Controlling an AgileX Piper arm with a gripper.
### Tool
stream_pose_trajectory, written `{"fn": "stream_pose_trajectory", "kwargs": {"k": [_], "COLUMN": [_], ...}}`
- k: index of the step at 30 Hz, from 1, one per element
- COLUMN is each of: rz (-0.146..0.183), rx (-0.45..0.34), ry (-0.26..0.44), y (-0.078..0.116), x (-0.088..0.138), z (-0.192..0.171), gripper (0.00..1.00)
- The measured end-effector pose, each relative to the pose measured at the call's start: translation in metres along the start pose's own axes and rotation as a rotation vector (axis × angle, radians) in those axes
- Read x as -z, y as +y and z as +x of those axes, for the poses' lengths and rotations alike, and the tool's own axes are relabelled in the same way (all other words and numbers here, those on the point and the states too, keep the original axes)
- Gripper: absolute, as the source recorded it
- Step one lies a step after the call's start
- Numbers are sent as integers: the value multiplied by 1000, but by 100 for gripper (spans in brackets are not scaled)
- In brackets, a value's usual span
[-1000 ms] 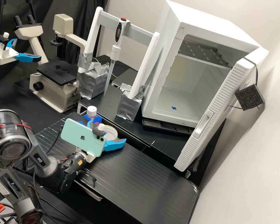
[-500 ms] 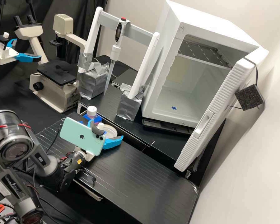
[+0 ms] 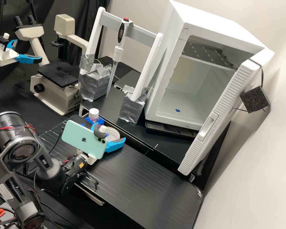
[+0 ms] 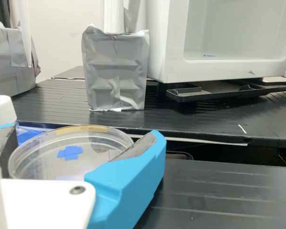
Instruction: Open the lid
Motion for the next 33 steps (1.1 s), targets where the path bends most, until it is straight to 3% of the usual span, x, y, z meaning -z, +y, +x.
{"fn": "stream_pose_trajectory", "kwargs": {"k": [11,24,33], "rz": [-11,-51,-45], "rx": [19,-40,-63], "ry": [21,133,125], "y": [6,17,20], "x": [0,23,22], "z": [-6,-18,-19], "gripper": [0,0,0]}}
